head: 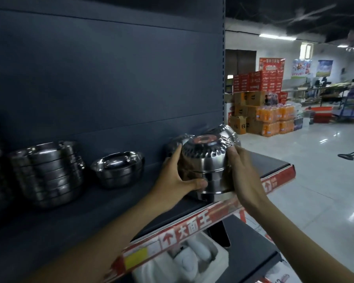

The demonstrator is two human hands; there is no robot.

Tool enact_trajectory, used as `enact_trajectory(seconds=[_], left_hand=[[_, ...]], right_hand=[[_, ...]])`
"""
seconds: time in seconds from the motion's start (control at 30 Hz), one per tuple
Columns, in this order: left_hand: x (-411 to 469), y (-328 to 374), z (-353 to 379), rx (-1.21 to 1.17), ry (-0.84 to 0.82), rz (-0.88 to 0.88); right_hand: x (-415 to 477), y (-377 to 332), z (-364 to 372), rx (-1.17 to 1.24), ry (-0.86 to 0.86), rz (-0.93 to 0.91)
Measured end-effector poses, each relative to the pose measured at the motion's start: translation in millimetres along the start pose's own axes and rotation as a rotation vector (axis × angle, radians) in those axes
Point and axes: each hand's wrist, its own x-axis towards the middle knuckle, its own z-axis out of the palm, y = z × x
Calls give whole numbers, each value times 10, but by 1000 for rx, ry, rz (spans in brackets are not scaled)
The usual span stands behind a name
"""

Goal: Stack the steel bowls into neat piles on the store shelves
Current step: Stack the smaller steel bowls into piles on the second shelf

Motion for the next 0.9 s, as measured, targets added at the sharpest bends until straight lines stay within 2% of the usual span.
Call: enact_trajectory(seconds=[0.2,0.4,0.57,0.9], left_hand=[[-681,-23,-786,71,94,-40],[-1077,-244,-1239,155,196,-55],[-1166,-378,-1345,207,223,-48],[-1201,-434,-1386,269,150,-72]], right_hand=[[-492,-329,711,115,-87,-31],[-780,-456,1233,151,-156,-31],[-828,-444,1350,113,-172,-48],[-847,-348,1332,86,-168,-24]])
